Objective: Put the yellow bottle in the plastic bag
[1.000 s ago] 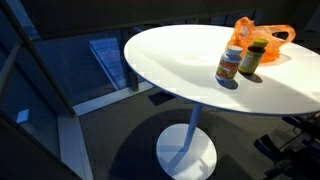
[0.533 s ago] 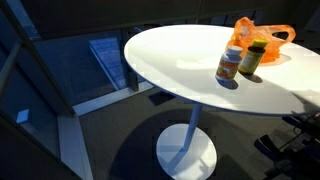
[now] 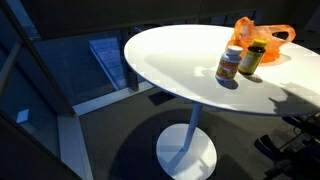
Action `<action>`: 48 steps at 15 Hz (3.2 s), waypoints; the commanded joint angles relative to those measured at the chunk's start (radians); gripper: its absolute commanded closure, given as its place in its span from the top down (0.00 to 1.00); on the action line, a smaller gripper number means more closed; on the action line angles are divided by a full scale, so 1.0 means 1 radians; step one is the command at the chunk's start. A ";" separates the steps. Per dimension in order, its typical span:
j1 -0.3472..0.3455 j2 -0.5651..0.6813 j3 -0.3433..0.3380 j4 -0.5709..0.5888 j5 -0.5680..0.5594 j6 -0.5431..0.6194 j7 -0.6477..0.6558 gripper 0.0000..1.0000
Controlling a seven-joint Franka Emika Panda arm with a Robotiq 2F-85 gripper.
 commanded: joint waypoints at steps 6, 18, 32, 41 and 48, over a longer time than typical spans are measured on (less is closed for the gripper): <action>0.020 0.002 0.018 -0.053 -0.018 0.064 0.027 1.00; 0.038 0.128 0.047 -0.070 -0.049 0.191 0.027 1.00; 0.039 0.197 0.058 -0.101 -0.138 0.216 0.033 0.74; 0.041 0.211 0.058 -0.094 -0.143 0.252 0.019 0.74; 0.041 0.202 0.057 -0.086 -0.140 0.249 0.013 0.29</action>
